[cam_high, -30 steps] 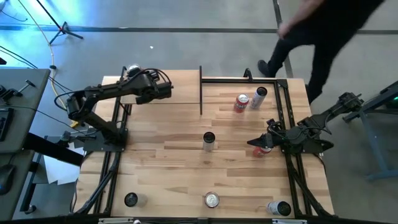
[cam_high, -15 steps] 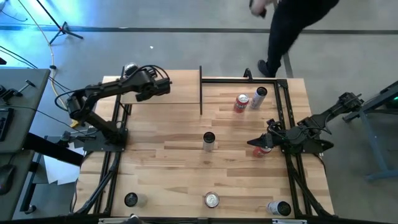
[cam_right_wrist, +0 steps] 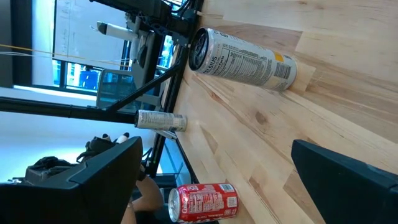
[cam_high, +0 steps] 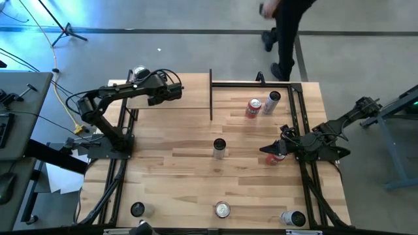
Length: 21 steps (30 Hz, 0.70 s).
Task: Place canned beverage on shelf
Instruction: Put the top red soda can on the shelf
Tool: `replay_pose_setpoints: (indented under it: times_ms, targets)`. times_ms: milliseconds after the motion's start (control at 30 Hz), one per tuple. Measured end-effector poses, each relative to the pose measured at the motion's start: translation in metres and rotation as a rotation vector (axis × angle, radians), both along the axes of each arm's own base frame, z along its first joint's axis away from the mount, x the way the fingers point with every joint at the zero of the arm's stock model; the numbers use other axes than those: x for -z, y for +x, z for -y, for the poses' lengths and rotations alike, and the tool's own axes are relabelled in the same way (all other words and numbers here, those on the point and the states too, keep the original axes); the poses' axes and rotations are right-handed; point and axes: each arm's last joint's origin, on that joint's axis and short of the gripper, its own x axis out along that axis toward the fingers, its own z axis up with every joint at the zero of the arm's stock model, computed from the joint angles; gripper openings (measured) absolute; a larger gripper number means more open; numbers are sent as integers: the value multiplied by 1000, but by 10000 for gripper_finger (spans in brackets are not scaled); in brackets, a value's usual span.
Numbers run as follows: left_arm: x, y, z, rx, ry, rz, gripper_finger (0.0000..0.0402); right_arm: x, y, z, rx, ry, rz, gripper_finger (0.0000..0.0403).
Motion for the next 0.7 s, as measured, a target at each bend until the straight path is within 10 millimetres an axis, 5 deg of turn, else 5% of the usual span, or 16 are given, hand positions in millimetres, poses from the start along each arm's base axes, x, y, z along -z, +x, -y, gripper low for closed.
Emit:
replay_pose_setpoints:
  times_ms: [700]
  targets:
    - [-1, -8, -7, -60, 4, 48, 253, 0, 0, 0, 0, 0, 0, 400]
